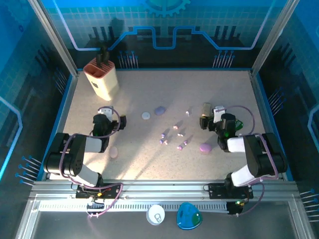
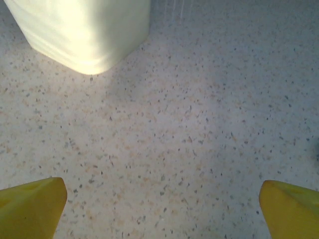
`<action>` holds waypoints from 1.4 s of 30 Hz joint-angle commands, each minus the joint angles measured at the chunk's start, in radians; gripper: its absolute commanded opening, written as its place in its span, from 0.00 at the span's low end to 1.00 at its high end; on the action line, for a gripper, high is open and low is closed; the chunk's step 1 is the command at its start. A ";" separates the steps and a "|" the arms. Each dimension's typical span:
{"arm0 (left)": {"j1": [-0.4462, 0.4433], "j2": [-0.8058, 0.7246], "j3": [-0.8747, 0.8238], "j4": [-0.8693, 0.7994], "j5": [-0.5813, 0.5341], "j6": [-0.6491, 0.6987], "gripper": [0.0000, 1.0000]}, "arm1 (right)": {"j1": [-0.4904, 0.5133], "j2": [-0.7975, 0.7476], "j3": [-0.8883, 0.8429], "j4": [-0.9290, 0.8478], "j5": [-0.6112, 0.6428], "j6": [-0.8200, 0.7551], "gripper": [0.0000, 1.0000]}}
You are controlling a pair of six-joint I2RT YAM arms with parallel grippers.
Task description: Insert wireless bluetooth earbuds into charging case
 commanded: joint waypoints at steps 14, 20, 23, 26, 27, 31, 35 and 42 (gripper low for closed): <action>0.018 0.018 0.034 0.103 0.040 0.010 0.99 | -0.025 0.017 0.035 0.112 -0.016 -0.042 1.00; 0.018 0.019 0.034 0.104 0.040 0.010 0.99 | -0.025 0.017 0.035 0.110 -0.015 -0.041 1.00; 0.018 0.018 0.034 0.103 0.039 0.011 0.99 | -0.025 0.017 0.036 0.111 -0.014 -0.042 1.00; 0.018 0.018 0.032 0.103 0.038 0.010 0.99 | -0.024 0.016 0.032 0.118 -0.005 -0.037 1.00; 0.018 0.016 0.031 0.105 0.031 0.010 0.99 | -0.025 0.015 0.026 0.129 -0.004 -0.038 1.00; 0.005 -0.051 0.032 0.050 -0.004 0.013 0.99 | -0.024 -0.052 -0.017 0.156 0.020 -0.028 1.00; -0.013 -0.158 0.057 -0.097 -0.035 0.019 0.99 | -0.024 -0.135 -0.014 0.069 0.010 -0.038 1.00; -0.084 -0.305 0.163 -0.473 -0.146 -0.048 0.99 | 0.005 -0.278 0.041 -0.152 0.004 -0.033 1.00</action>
